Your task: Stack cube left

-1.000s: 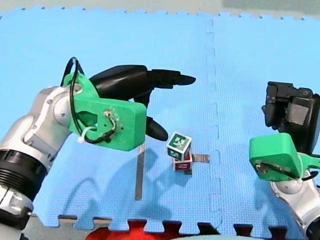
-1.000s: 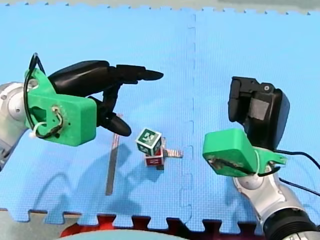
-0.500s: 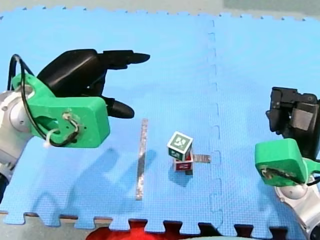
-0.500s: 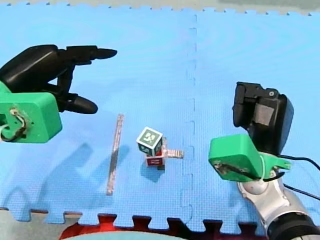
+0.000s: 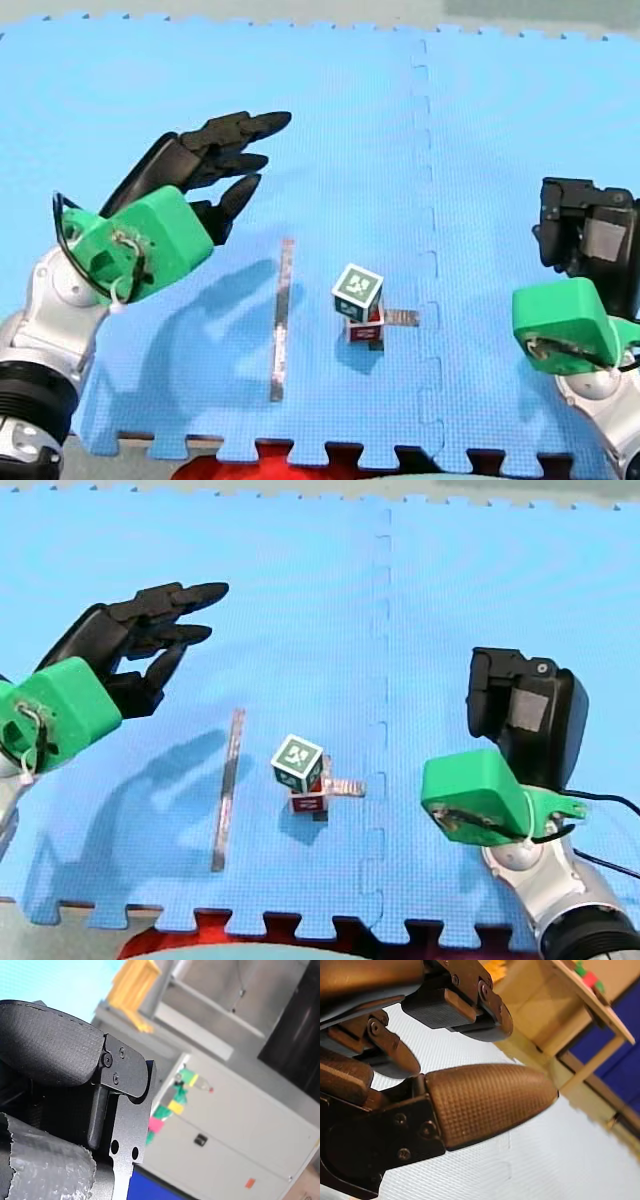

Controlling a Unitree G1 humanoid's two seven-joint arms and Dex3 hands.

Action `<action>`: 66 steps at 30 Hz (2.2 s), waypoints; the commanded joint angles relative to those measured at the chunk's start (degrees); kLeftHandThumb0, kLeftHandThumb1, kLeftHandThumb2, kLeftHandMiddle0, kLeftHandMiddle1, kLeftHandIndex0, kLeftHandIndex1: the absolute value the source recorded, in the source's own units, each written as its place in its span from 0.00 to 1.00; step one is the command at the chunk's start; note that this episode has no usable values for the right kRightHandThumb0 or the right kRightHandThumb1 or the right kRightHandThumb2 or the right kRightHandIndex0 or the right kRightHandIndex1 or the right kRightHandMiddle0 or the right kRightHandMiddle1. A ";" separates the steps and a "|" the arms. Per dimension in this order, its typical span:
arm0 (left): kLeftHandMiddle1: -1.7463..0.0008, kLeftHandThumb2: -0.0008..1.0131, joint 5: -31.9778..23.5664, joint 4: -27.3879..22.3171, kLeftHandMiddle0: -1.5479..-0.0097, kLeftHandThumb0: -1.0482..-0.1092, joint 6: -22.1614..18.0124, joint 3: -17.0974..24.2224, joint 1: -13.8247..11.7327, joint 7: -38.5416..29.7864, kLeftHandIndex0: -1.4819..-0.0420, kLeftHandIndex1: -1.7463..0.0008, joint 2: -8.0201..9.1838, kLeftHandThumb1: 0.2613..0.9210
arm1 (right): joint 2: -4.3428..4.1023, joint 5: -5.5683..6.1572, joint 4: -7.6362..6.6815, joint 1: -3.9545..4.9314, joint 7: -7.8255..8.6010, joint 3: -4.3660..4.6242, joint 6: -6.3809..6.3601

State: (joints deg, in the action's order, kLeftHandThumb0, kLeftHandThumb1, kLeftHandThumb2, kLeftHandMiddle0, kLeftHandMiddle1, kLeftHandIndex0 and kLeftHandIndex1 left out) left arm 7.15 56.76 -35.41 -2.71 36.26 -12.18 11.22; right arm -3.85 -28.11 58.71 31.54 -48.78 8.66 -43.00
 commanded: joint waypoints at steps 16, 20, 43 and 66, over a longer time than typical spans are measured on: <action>1.00 0.82 -10.44 14.73 0.71 0.00 -0.75 10.34 3.30 -6.66 0.79 1.00 -3.99 1.00 | -5.43 0.99 2.48 1.47 2.96 -0.44 -2.53; 1.00 0.84 -9.20 15.23 0.71 0.00 0.15 10.08 3.44 -5.17 0.80 1.00 -3.98 1.00 | -5.83 1.09 2.44 1.31 3.11 -0.48 -2.90; 1.00 0.88 -8.56 12.37 0.73 0.00 -4.23 10.51 4.25 -6.11 0.84 1.00 -3.44 1.00 | -5.81 1.03 3.54 1.97 3.51 0.07 -2.61; 1.00 0.85 -8.03 10.80 0.72 0.00 -4.21 10.03 3.31 -5.47 0.83 1.00 -2.70 1.00 | -5.70 1.28 3.61 2.14 3.98 0.57 -2.61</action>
State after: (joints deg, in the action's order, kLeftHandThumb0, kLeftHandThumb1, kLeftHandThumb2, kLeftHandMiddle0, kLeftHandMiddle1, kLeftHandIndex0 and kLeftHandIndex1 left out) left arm -0.78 67.80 -39.67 7.34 39.70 -17.86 8.10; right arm -9.36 -27.06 62.45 33.70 -44.81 9.35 -45.57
